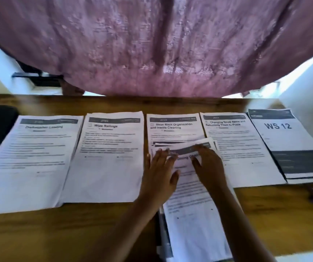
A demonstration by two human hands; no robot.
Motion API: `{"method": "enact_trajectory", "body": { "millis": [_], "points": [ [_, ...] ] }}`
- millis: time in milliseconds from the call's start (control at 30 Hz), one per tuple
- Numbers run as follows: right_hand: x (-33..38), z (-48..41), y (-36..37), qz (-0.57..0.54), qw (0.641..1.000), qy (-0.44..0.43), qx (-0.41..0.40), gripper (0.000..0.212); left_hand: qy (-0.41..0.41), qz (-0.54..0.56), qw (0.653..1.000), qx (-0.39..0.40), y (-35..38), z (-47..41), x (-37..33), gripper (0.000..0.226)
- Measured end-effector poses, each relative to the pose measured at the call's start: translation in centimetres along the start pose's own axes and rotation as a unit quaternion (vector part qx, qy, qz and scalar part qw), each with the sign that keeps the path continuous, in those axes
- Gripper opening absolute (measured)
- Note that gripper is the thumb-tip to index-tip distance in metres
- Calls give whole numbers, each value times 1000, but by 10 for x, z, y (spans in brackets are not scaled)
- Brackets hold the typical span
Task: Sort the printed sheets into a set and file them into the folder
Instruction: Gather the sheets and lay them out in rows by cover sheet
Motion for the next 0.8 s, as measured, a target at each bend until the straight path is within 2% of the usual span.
{"method": "enact_trajectory", "body": {
  "millis": [133,200,367,500,700,800],
  "points": [
    [-62,5,16,21,989,28,143,74,-48,-48,992,103,56,4,-7,74],
    [-69,7,20,3,987,24,160,79,-50,-59,993,94,64,5,-6,72],
    [-64,8,17,-33,990,7,134,80,-43,-103,992,60,66,6,-4,61],
    [-67,14,-2,-98,991,62,74,78,-44,-96,993,60,65,6,-3,64],
    [-92,19,-14,-237,952,176,75,78,-38,-111,991,57,68,7,-2,66],
    [-97,21,-13,-278,940,182,81,63,-33,-107,992,51,68,7,-4,66]
  ]
}}
Point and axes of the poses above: each hand's wrist, its own z-axis away from the middle knuckle, its own y-axis out of the palm, x = y × z, the point moved 9 cm from there along -z, towards the middle knuckle, and after that the axes turned 1 degree about y, right-handed, at the moved point
